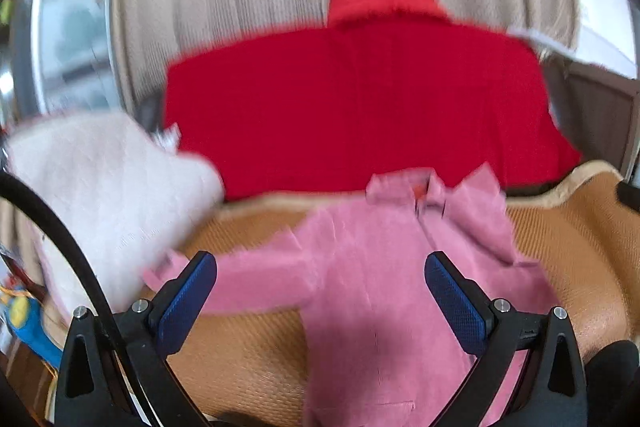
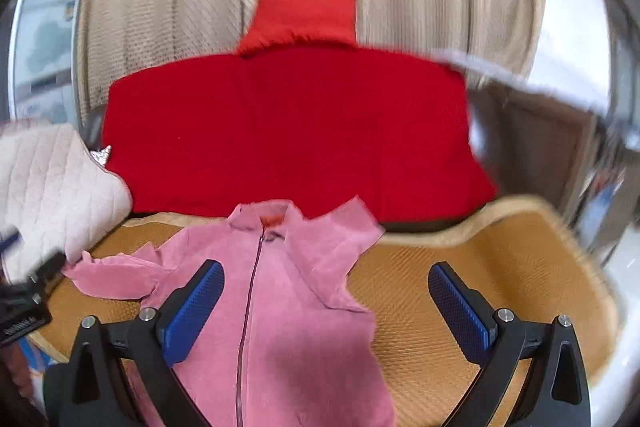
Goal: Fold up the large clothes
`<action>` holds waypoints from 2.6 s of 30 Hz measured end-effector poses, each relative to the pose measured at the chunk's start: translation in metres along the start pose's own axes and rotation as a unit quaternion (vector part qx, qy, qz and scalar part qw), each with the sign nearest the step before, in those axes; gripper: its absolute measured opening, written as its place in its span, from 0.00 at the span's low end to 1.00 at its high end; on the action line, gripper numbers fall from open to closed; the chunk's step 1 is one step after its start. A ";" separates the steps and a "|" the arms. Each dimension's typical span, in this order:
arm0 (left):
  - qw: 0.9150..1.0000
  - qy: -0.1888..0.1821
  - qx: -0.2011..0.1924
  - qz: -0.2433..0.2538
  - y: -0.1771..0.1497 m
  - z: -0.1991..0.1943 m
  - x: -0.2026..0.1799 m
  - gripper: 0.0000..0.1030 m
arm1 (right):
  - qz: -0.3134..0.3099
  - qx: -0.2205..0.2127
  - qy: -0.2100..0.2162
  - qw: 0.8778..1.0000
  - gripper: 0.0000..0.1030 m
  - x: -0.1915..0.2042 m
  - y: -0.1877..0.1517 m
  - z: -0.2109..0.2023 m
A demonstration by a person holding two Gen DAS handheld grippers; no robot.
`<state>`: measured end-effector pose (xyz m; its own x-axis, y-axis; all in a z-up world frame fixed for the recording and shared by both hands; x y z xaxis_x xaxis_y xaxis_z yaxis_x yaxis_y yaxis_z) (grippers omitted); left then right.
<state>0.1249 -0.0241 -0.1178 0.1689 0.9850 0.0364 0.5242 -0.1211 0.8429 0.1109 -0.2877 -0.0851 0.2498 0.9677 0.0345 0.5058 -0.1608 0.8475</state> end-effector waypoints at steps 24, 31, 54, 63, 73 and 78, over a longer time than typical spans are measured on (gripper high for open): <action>0.998 0.007 0.023 0.065 -0.011 0.195 -0.075 1.00 | 0.350 0.213 0.184 0.893 0.73 -0.131 -0.066 0.391; 0.997 0.009 0.016 0.074 -0.007 0.199 -0.074 1.00 | 0.324 0.201 0.206 0.901 0.27 -0.105 -0.061 0.410; 1.000 0.018 0.006 0.006 -0.001 0.185 -0.025 1.00 | 0.342 0.169 0.278 0.881 0.89 -0.033 -0.057 0.302; 0.993 -0.096 0.040 0.055 0.048 0.181 -0.169 1.00 | 0.528 0.079 0.237 0.812 0.87 -0.124 -0.078 0.303; 0.959 -0.023 0.153 0.239 0.044 0.273 -0.375 1.00 | 0.588 0.047 0.199 0.782 0.87 -0.189 -0.085 0.298; 0.930 0.038 0.148 0.333 0.028 0.310 -0.407 0.96 | 0.609 0.047 0.208 0.764 0.87 -0.211 -0.091 0.309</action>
<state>0.3295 -0.4665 -0.2755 0.4853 0.6841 0.5445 0.5338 -0.7251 0.4352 0.2671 -0.5372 -0.3328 0.3076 0.0629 0.9494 0.1683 -0.9857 0.0108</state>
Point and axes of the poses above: each gripper's, at about its wrist camera, not at the fingertips, and z roughly the way its jaws point, x to its left, y to its top, the point moved 2 cm from there along z, roughly the way its jaws point, and after that the axes turned 4 degrees about -z, right-handed, at the moved point
